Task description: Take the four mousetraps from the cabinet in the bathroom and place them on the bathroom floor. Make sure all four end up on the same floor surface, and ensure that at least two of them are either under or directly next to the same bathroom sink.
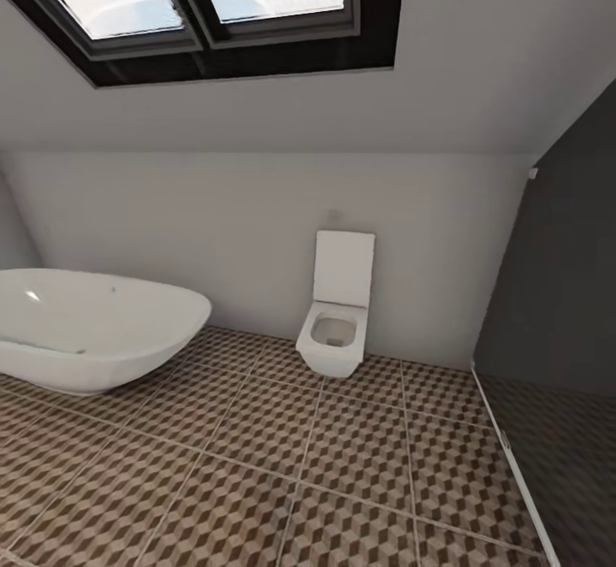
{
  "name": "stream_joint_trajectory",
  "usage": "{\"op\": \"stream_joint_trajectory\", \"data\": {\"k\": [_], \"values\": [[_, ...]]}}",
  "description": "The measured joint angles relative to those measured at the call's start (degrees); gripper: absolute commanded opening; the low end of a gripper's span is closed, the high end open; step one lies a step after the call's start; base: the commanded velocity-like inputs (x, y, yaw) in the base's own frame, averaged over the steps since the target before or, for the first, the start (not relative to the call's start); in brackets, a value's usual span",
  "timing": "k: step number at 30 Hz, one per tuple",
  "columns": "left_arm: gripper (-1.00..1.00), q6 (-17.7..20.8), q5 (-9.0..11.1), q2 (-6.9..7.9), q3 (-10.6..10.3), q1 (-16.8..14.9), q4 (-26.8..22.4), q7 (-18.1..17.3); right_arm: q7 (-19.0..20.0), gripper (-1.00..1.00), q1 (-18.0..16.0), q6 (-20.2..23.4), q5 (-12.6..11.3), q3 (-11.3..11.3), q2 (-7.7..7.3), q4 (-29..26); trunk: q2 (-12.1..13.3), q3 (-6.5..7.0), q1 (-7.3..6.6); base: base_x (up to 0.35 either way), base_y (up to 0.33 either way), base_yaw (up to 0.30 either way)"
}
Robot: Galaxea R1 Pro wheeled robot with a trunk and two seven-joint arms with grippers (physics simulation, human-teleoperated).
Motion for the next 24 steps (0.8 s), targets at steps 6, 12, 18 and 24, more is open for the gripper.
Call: {"op": "stream_joint_trajectory", "data": {"k": [6, 12, 18, 24], "values": [[1.00, 0.0, 0.0, 0.00, 0.0, 0.0, 0.0, 0.0, 0.2, 1.00, 0.0, 0.0, 0.0, 0.0, 0.00, 0.0, 0.0, 0.00, 0.00, -0.001, 0.125, -0.299], [1.00, 0.0, 0.0, 0.00, 0.0, 0.0, 0.0, 0.0, 0.2, 1.00, 0.0, 0.0, 0.0, 0.0, 0.00, 0.0, 0.0, 0.00, 0.00, -0.001, 0.051, -0.299], [1.00, 0.0, 0.0, 0.00, 0.0, 0.0, 0.0, 0.0, 0.3, 1.00, 0.0, 0.0, 0.0, 0.0, 0.00, 0.0, 0.0, 0.00, 0.00, -0.004, 0.032, -0.299], [1.00, 0.0, 0.0, 0.00, 0.0, 0.0, 0.0, 0.0, 0.3, 1.00, 0.0, 0.0, 0.0, -0.1, -0.03, 0.0, 0.0, 0.00, 0.01, -0.043, 0.085, -0.299]]}}
